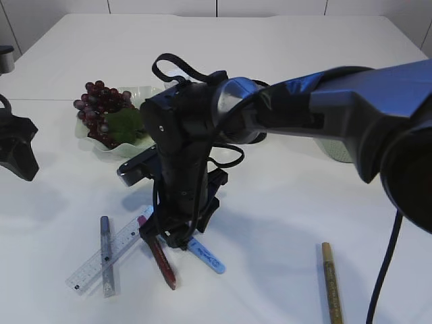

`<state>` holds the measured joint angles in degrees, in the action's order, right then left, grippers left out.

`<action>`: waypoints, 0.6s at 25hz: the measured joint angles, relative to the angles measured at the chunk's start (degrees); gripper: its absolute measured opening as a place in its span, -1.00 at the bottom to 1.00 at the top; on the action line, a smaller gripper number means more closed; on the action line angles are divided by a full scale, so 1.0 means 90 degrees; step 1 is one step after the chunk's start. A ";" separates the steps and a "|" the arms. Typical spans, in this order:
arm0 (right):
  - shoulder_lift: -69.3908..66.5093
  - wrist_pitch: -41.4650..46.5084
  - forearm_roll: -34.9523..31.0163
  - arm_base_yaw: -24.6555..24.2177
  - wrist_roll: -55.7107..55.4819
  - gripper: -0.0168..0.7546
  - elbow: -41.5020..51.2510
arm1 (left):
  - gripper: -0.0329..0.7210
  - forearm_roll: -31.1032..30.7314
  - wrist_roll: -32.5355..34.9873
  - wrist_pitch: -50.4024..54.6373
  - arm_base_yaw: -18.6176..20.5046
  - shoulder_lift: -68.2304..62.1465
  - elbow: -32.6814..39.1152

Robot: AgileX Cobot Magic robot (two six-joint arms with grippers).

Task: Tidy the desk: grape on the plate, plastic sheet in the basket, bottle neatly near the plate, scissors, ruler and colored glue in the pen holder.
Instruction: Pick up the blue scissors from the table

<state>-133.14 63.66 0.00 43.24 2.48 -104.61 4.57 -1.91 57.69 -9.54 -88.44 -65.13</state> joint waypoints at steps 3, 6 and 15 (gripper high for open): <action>-0.0074 0.0000 0.0000 0.0000 -0.0015 -0.04 0.0000 | 0.33 0.0000 0.0000 -0.0006 0.0000 0.0000 0.0000; -0.0116 0.0000 0.0000 0.0000 -0.0048 -0.04 0.0000 | 0.33 0.0000 0.0000 -0.0006 0.0000 0.0000 0.0000; -0.0155 0.0013 0.0000 0.0000 -0.0095 -0.21 -0.0040 | 0.33 -0.0013 0.0000 -0.0021 0.0000 0.0000 0.0000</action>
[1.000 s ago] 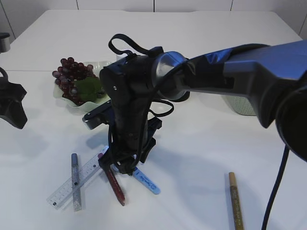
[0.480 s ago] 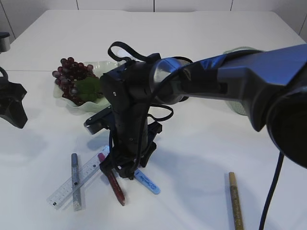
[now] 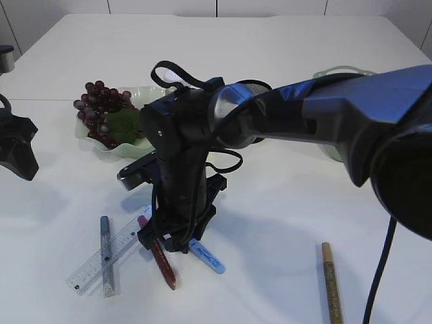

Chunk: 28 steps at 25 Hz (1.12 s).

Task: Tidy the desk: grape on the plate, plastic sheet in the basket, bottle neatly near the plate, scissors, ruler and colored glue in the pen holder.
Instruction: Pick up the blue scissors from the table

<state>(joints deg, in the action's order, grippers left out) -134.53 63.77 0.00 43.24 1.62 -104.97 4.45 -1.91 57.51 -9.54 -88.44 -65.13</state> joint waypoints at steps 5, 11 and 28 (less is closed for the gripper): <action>-0.0004 0.0012 -0.0036 0.0000 0.0000 -0.42 -0.0009 | 0.33 0.0000 0.0000 0.0000 0.0000 0.0000 0.0000; -0.0004 0.0047 -0.0036 0.0000 0.0000 -0.43 -0.0024 | 0.33 0.0000 0.0011 -0.0009 0.0000 0.0000 0.0000; 0.1165 0.0617 -0.0061 -0.0012 0.0095 -0.44 0.0353 | 0.30 0.0000 0.0023 -0.0024 0.0000 0.0000 0.0000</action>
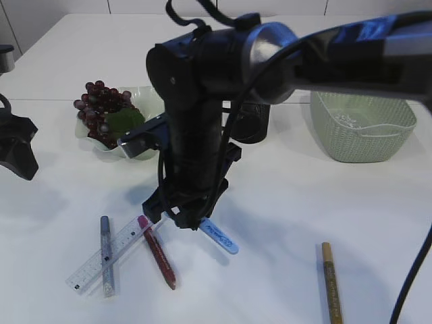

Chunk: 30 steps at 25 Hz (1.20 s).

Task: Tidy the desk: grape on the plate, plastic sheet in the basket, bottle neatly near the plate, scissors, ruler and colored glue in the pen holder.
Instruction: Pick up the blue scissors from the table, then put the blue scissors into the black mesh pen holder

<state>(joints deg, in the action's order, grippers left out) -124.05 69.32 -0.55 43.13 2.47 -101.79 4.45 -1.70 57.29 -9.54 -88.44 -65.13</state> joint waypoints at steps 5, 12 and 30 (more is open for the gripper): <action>0.0993 0.0025 -0.0051 -0.0197 0.0175 -0.44 0.0857 | 0.30 0.0000 0.0000 0.0000 0.0000 0.0000 0.0000; 0.2151 -0.0095 -0.0466 -0.1410 0.0542 -0.44 0.1489 | 0.30 0.0000 0.0009 0.0041 0.0000 0.0000 0.0000; 0.1759 -0.2242 -0.5739 -0.4152 0.4935 -0.44 0.1326 | 0.30 0.0112 0.0009 0.0044 0.0000 0.0000 0.0000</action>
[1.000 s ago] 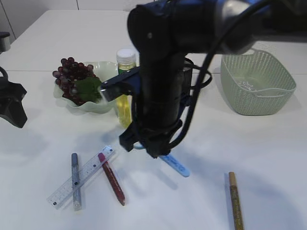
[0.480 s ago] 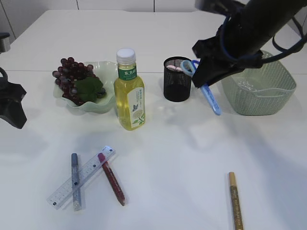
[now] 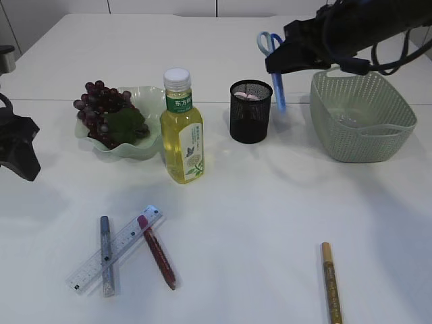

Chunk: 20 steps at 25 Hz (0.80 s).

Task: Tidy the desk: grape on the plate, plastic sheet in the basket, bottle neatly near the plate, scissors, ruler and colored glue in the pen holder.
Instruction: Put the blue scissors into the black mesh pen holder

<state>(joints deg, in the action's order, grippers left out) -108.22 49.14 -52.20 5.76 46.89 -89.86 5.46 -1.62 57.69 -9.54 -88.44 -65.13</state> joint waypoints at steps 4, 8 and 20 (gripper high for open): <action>-0.0703 -0.0342 -0.1564 0.0000 0.1314 -0.44 -0.0389 | 0.30 0.0078 0.0000 0.0000 0.0000 0.0000 0.0000; -0.1339 -0.0744 -0.2959 0.0000 0.2578 -0.44 -0.0870 | 0.30 0.0101 0.0000 0.0024 0.0000 0.0000 0.0000; -0.2495 -0.1492 -0.4475 0.0000 0.5403 -0.44 -0.1814 | 0.30 0.0163 0.0004 0.0024 0.0000 0.0000 0.0000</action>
<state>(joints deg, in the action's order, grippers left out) -130.68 35.72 -92.48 5.76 95.51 -106.18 6.93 -1.58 57.91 -9.54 -88.44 -65.13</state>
